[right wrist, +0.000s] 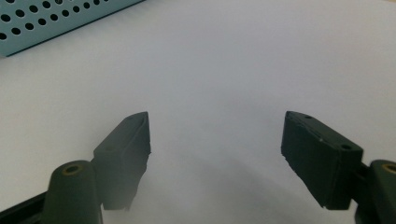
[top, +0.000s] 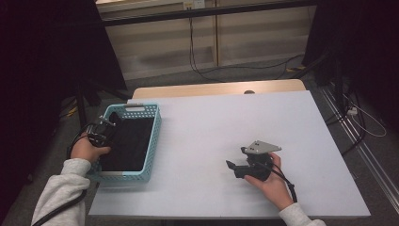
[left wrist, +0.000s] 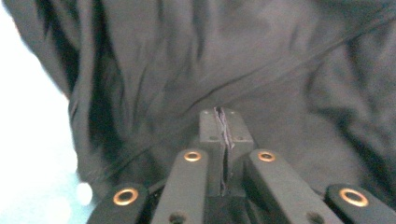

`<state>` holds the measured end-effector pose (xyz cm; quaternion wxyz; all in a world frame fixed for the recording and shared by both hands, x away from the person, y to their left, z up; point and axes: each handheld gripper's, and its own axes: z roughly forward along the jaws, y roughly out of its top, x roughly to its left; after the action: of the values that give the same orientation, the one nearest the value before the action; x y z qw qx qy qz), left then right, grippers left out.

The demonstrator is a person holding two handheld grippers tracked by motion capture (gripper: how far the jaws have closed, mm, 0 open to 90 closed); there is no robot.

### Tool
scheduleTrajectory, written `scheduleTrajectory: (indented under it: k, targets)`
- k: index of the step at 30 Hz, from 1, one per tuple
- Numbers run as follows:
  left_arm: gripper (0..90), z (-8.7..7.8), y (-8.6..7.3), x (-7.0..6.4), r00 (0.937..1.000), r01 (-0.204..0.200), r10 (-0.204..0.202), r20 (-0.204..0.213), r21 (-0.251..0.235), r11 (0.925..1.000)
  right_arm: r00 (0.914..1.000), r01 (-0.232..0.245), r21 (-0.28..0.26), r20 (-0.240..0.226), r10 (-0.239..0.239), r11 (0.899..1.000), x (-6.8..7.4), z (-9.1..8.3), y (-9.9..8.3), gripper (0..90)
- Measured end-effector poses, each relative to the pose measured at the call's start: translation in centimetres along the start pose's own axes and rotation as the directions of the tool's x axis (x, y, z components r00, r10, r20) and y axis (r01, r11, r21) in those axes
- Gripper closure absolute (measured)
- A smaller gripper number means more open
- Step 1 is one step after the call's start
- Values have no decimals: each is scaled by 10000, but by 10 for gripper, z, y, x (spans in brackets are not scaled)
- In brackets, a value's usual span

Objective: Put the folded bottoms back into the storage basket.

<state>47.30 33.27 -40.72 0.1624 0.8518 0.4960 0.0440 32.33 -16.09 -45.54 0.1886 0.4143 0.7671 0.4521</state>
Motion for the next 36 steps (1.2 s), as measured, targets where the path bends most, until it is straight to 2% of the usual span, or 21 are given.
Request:
scheduleTrajectory:
  k: [3,4,5,6,7,8,10,11,12,19,20,23,26,31,32,36]
  targets:
    - [857,-2,6,-7,9998,-124,126,171,-105,9999,10000,6,9,18,-7,10000,0,1,0,236]
    - [851,-3,12,-15,9991,-365,370,209,-262,9990,10000,15,-15,8,-15,10000,1,0,0,236]
    - [850,-3,12,-15,9991,-365,370,209,-262,9990,10000,15,-15,8,-15,10000,1,0,0,236]
    - [845,-3,17,-23,9969,-405,437,658,-498,9979,10000,3,-19,22,-3,10000,0,0,0,236]
    - [847,-3,17,-23,9969,-405,437,658,-498,9979,10000,-2,-26,25,2,10000,0,-1,0,236]
    - [847,-3,19,-28,9950,-428,471,882,-497,9978,10000,-2,-26,25,2,10000,0,-1,0,236]
    - [854,-2,23,-37,9927,-782,815,885,-401,9961,10000,-3,-4,28,3,10000,0,-1,0,236]
    - [854,-1,24,-41,9919,-712,753,1024,-429,9965,10000,-3,-4,28,3,10000,0,-1,0,236]
    - [854,2,26,-48,9894,-833,879,1160,-442,9955,10000,-1,-8,37,1,10000,0,-1,0,236]
    - [860,19,31,-63,9847,-1047,1081,1365,-321,9940,10000,51,0,-15,-51,10000,2,0,0,235]
    - [860,22,32,-63,9844,-1144,1164,1320,-230,9932,10000,55,4,-21,-55,10000,2,1,0,235]
    - [857,30,31,-61,9858,-952,961,1380,-129,9954,10000,33,9,5,-33,10000,1,0,0,235]
    - [826,29,30,-60,9851,-898,920,1452,-216,9957,10000,32,-39,12,-32,10000,1,-1,1,235]
    - [795,13,33,-57,9870,-971,1031,1231,-540,9938,10000,-11,-75,57,12,10000,-2,-2,1,235]
    - [765,6,35,-56,9888,-906,977,1130,-663,9937,10000,4,-96,60,-3,10000,-2,-3,2,234]
    - [727,-5,38,-55,9895,-869,959,1080,-847,9926,9999,-65,-112,136,67,9999,-5,-5,2,234]
